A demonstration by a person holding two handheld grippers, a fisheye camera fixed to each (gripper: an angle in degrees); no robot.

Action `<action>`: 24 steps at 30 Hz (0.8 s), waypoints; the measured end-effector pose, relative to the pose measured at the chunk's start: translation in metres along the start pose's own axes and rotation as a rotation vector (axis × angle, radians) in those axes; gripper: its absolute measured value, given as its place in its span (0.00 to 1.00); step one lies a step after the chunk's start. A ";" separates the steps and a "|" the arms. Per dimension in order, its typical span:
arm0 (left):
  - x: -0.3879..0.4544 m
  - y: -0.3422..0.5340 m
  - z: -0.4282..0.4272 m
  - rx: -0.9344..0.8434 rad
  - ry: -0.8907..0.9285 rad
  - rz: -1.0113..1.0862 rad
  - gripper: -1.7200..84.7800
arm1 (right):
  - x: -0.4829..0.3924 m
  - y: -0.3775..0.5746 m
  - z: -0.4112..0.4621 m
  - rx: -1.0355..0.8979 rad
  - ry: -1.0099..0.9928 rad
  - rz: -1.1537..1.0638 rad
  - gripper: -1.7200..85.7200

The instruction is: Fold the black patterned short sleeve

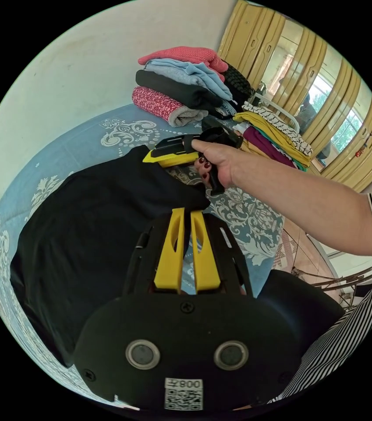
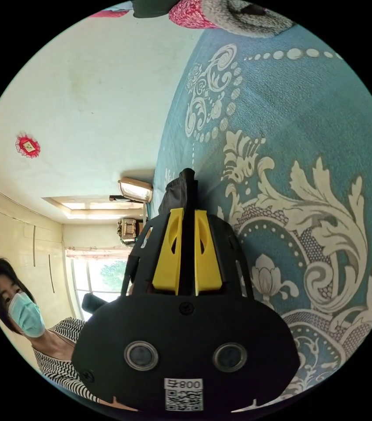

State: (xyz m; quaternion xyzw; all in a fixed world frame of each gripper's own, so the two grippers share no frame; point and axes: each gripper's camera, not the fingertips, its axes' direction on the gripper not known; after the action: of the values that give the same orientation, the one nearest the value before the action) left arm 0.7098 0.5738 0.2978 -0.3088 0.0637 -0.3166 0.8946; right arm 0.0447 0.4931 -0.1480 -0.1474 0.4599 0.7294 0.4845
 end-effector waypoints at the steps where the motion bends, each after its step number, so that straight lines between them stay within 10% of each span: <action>1: -0.001 0.000 -0.004 0.002 0.000 0.002 0.05 | -0.003 0.000 0.001 0.000 -0.001 -0.010 0.06; 24: -0.219 0.199 -0.221 0.394 0.154 -0.525 0.04 | -0.183 0.032 0.191 -0.151 -0.071 -0.354 0.03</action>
State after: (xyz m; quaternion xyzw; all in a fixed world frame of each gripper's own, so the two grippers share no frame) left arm 0.5733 0.7148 -0.0152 -0.1112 -0.0130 -0.5648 0.8176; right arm 0.1508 0.5402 0.0923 -0.2361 0.3532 0.6700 0.6088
